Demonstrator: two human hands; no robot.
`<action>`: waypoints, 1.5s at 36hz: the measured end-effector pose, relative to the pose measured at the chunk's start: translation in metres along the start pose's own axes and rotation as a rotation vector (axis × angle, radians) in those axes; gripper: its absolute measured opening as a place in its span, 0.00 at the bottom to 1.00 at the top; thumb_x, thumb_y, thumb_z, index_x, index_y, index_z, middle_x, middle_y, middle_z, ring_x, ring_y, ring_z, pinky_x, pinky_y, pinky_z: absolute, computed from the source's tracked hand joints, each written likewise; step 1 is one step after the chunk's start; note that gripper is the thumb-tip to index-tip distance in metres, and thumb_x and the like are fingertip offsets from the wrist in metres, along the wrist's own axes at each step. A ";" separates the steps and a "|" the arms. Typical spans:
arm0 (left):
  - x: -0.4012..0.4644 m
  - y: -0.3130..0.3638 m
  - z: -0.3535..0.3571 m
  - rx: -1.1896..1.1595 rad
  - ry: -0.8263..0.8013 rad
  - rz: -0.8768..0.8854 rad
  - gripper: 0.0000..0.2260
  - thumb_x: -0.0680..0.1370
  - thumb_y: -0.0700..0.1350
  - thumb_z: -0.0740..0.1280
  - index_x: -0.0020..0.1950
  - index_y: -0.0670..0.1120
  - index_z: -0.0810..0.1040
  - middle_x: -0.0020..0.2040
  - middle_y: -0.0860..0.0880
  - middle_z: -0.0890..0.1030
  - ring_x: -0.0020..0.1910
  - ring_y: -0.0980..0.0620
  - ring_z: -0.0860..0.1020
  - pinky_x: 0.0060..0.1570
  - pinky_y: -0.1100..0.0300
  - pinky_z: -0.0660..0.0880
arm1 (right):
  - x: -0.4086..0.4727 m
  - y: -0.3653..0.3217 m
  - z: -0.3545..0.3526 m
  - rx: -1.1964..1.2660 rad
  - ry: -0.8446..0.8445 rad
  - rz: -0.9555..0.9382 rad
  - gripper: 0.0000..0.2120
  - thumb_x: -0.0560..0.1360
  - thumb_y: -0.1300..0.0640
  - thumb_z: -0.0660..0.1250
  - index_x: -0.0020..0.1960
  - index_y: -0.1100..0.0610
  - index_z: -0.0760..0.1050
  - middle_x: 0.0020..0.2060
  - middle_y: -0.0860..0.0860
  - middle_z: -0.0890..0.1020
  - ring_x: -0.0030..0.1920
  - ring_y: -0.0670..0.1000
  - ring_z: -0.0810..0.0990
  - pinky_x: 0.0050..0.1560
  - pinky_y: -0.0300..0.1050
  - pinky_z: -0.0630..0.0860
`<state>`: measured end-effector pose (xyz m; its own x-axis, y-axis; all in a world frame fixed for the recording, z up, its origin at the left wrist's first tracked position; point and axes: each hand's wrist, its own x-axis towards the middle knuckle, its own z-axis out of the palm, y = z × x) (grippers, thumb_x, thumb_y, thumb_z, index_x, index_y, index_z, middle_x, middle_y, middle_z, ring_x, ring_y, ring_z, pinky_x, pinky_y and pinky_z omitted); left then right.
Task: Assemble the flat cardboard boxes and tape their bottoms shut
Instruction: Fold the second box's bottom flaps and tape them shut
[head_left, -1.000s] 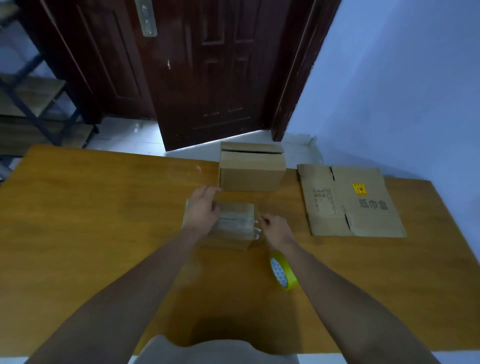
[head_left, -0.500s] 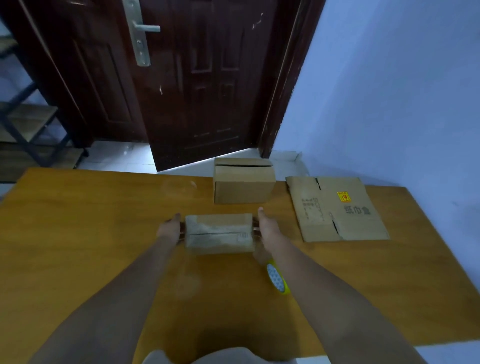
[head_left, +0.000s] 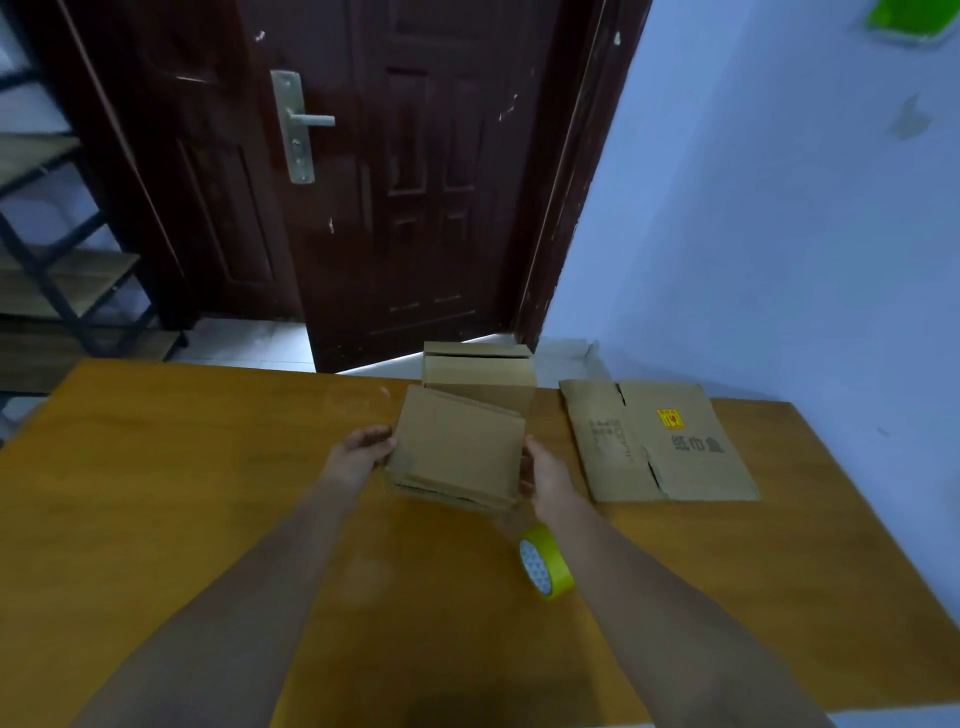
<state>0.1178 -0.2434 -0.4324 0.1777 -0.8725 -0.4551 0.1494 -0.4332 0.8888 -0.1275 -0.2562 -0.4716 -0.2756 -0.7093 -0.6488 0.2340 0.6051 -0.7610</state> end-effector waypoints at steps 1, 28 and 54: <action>-0.004 -0.001 0.001 0.016 0.014 0.023 0.10 0.74 0.36 0.70 0.55 0.41 0.78 0.52 0.43 0.78 0.54 0.45 0.75 0.62 0.49 0.71 | -0.018 -0.006 0.002 0.013 -0.008 -0.005 0.36 0.71 0.41 0.68 0.71 0.60 0.66 0.64 0.60 0.74 0.60 0.62 0.75 0.60 0.61 0.74; -0.010 -0.003 -0.066 -0.015 0.154 -0.080 0.18 0.80 0.54 0.61 0.65 0.46 0.71 0.58 0.46 0.73 0.58 0.45 0.72 0.57 0.51 0.69 | -0.057 -0.010 0.084 -0.216 -0.233 -0.121 0.24 0.77 0.39 0.59 0.60 0.58 0.73 0.54 0.54 0.78 0.54 0.53 0.76 0.55 0.49 0.73; 0.163 0.045 -0.112 0.515 0.056 -0.032 0.19 0.81 0.47 0.59 0.71 0.43 0.65 0.62 0.39 0.75 0.58 0.39 0.74 0.47 0.54 0.69 | 0.020 -0.016 0.225 -0.410 -0.164 -0.076 0.28 0.78 0.50 0.62 0.75 0.54 0.59 0.70 0.54 0.68 0.69 0.58 0.66 0.69 0.61 0.65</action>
<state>0.2622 -0.3801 -0.4724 0.2349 -0.8495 -0.4724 -0.3402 -0.5272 0.7787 0.0735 -0.3614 -0.4722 -0.1181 -0.7853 -0.6077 -0.1794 0.6188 -0.7648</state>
